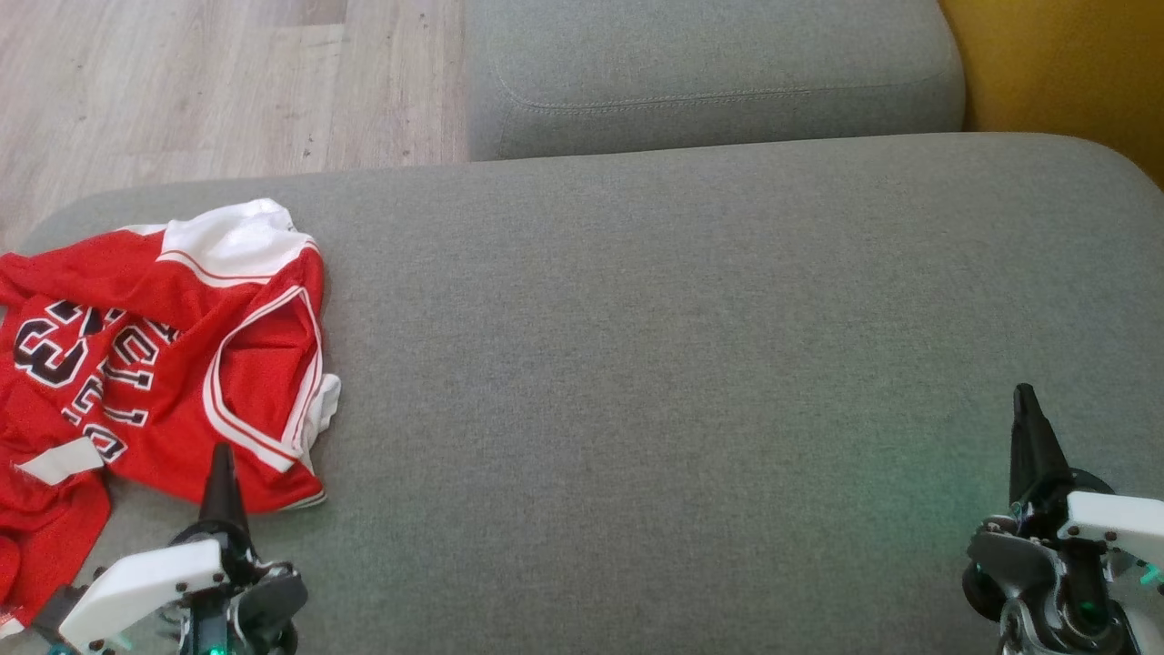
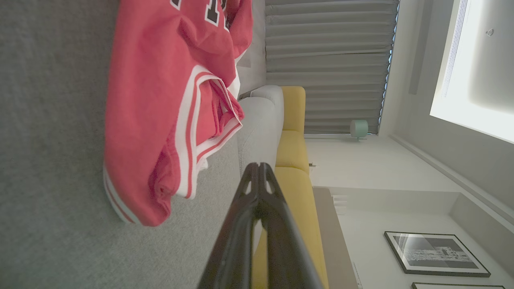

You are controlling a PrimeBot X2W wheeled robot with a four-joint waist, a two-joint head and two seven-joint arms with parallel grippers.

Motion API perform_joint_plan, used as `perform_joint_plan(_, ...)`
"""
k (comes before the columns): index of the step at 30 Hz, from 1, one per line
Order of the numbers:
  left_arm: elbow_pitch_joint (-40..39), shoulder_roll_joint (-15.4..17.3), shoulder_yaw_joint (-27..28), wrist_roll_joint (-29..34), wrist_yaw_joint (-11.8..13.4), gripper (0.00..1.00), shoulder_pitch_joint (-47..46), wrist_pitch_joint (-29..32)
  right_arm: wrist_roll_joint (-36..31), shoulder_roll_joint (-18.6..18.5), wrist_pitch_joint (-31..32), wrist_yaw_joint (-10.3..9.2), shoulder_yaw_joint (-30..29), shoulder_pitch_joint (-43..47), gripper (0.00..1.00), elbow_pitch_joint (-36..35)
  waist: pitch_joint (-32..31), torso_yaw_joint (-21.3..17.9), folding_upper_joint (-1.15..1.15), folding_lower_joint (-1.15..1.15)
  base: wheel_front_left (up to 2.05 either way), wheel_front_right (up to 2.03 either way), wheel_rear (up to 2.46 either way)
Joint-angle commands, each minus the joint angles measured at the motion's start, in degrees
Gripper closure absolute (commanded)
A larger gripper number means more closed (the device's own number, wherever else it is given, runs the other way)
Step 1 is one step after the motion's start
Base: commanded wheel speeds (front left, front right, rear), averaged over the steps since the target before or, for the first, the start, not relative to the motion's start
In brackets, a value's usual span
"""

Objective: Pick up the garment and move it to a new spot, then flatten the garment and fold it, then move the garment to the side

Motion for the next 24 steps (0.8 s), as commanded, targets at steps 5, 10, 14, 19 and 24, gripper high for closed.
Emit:
perform_joint_plan(5, -1.6, 0.4, 2.1, -0.3, -0.4, 1.00, -2.8, 0.4, 0.4, -0.5, 0.3, 0.41, 1.2, -3.1, 1.00, -1.8, 0.0, 0.0, 0.00, 0.00, 0.00, 0.00, 0.00)
perform_joint_plan(10, -1.6, 0.4, 2.1, -0.3, -0.4, 1.00, -2.8, 0.4, 0.4, -0.5, 0.3, 0.41, 1.2, -3.1, 1.00, -1.8, 0.0, 0.0, 0.00, 0.00, 0.00, 0.00, 0.00)
perform_joint_plan(14, -1.6, 0.4, 2.1, -0.3, -0.4, 1.00, -2.8, 0.4, 0.4, -0.5, 0.3, 0.41, 1.2, -3.1, 1.00, -1.8, 0.0, 0.0, 0.00, 0.00, 0.00, 0.00, 0.00)
perform_joint_plan(19, -1.6, 0.4, 2.1, -0.3, -0.4, 1.00, -2.8, 0.4, 0.4, -0.5, 0.3, 0.41, 1.2, -3.1, 1.00, -1.8, 0.0, 0.0, 0.00, 0.00, 0.00, 0.00, 0.00)
perform_joint_plan(24, -1.6, 0.4, 2.1, -0.3, -0.4, 1.00, -2.8, 0.4, 0.4, -0.5, 0.3, 0.41, 1.2, -3.1, 1.00, -1.8, 0.0, 0.0, 0.00, 0.00, 0.00, 0.00, 0.00)
